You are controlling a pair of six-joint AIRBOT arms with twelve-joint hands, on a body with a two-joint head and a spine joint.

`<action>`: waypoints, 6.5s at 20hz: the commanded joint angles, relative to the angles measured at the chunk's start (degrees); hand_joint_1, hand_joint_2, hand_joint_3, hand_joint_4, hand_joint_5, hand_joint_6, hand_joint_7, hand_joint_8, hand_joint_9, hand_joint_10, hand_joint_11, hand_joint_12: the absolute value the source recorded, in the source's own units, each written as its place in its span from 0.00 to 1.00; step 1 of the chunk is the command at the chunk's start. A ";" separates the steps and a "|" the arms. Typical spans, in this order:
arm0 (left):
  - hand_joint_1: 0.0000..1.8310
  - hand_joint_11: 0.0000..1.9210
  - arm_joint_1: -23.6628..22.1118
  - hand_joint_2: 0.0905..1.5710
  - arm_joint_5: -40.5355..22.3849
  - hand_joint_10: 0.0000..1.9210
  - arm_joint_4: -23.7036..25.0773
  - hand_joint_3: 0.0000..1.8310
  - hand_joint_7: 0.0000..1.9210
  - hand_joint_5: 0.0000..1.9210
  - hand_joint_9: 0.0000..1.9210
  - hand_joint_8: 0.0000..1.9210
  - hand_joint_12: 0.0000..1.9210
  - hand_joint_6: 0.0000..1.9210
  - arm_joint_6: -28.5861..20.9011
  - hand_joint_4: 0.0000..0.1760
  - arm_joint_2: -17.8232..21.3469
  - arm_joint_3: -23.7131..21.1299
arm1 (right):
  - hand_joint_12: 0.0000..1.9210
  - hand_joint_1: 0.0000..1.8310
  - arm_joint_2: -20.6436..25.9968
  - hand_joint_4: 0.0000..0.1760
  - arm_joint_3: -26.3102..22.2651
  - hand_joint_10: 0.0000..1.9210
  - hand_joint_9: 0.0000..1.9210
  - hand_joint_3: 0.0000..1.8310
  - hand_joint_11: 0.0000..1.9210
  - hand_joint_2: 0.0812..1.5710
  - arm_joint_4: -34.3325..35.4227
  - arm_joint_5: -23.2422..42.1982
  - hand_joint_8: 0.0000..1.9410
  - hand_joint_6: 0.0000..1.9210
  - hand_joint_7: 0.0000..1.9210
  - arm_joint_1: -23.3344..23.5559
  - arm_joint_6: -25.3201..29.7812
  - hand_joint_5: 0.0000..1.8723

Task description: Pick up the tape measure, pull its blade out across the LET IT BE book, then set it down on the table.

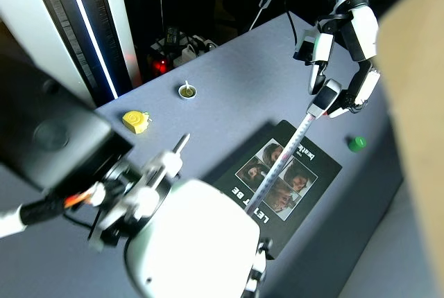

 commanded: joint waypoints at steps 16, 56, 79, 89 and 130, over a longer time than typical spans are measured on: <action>0.75 0.48 -0.58 0.71 -5.53 0.71 0.64 0.00 0.47 0.45 0.46 0.59 0.63 0.47 0.24 0.00 0.39 0.57 | 0.69 0.74 0.50 0.00 -1.22 0.72 0.40 0.00 0.31 0.74 -3.89 1.55 0.55 0.67 0.48 0.37 -0.92 0.40; 0.75 0.48 11.55 0.71 -5.17 0.72 45.77 0.00 0.47 0.45 0.46 0.59 0.63 0.47 -44.11 0.00 -5.78 18.45 | 0.14 0.00 9.41 0.52 -22.52 0.00 0.00 0.00 0.00 0.63 -26.84 5.54 0.00 0.00 0.00 -3.85 21.60 0.00; 0.75 0.48 18.68 0.70 -13.94 0.70 54.16 0.00 0.49 0.47 0.47 0.55 0.63 0.46 -54.90 0.00 -9.71 24.93 | 0.19 0.00 8.87 0.51 -23.16 0.00 0.01 0.01 0.00 0.67 -27.44 5.49 0.00 0.00 0.02 -5.05 21.03 0.00; 0.75 0.49 19.44 0.70 -14.74 0.70 54.16 0.00 0.49 0.47 0.47 0.54 0.62 0.46 -55.42 0.00 -9.87 25.30 | 0.19 0.00 8.94 0.51 -23.39 0.00 0.02 0.01 0.00 0.68 -27.55 5.63 0.00 0.00 0.02 -4.69 20.83 0.01; 0.75 0.48 27.49 0.70 -15.34 0.70 32.65 0.00 0.50 0.48 0.47 0.53 0.63 0.45 -44.14 0.00 -2.07 1.08 | 0.18 0.00 9.24 0.46 -24.12 0.00 0.04 0.00 0.00 0.69 -28.48 6.36 0.00 0.00 0.04 -4.29 20.84 0.02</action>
